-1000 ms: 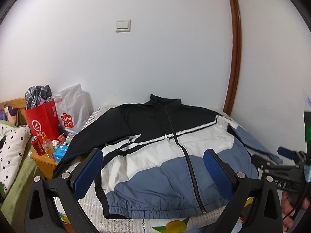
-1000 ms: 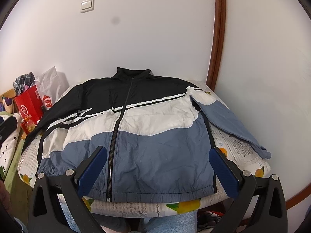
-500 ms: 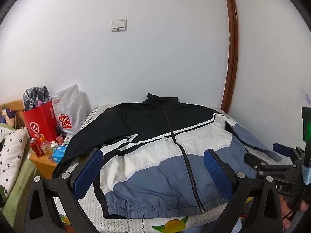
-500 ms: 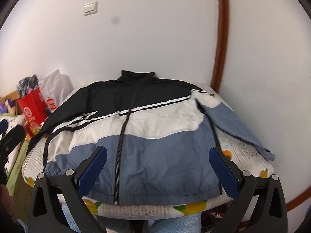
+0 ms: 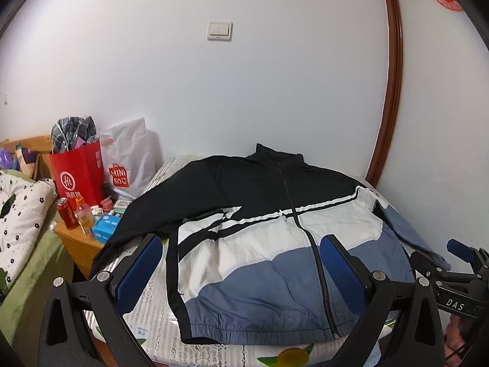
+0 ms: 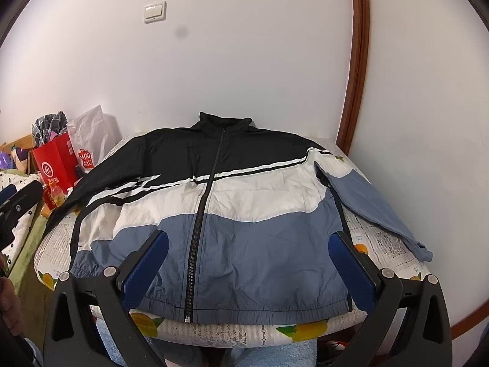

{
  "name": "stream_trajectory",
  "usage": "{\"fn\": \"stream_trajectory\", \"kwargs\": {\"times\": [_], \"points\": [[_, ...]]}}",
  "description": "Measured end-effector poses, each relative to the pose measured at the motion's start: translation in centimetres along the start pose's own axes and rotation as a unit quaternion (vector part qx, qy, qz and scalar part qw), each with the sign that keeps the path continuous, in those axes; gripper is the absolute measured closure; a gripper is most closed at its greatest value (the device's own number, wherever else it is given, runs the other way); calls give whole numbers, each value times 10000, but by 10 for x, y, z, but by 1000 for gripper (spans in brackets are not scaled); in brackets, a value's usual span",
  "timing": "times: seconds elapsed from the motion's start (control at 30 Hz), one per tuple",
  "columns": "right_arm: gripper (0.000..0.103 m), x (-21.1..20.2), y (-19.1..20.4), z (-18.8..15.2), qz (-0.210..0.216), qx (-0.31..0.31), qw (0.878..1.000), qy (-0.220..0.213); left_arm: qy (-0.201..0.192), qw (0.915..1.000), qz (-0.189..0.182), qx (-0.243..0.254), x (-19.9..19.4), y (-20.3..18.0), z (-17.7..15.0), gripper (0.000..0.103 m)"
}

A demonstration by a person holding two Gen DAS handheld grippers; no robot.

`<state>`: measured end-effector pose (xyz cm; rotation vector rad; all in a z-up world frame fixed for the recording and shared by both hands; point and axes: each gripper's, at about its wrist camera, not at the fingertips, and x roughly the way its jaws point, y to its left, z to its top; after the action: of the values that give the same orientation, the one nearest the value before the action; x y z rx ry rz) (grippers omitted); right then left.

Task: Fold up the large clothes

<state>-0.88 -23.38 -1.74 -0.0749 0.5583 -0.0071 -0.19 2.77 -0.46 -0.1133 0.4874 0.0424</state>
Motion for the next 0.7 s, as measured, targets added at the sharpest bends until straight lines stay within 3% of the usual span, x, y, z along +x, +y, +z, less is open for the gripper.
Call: {"fn": "stream_trajectory", "kwargs": {"times": [0.7], "points": [[1,55,-9,15,-165,169,9987,450,611,9972,413,-151,65,55,10,0]]}}
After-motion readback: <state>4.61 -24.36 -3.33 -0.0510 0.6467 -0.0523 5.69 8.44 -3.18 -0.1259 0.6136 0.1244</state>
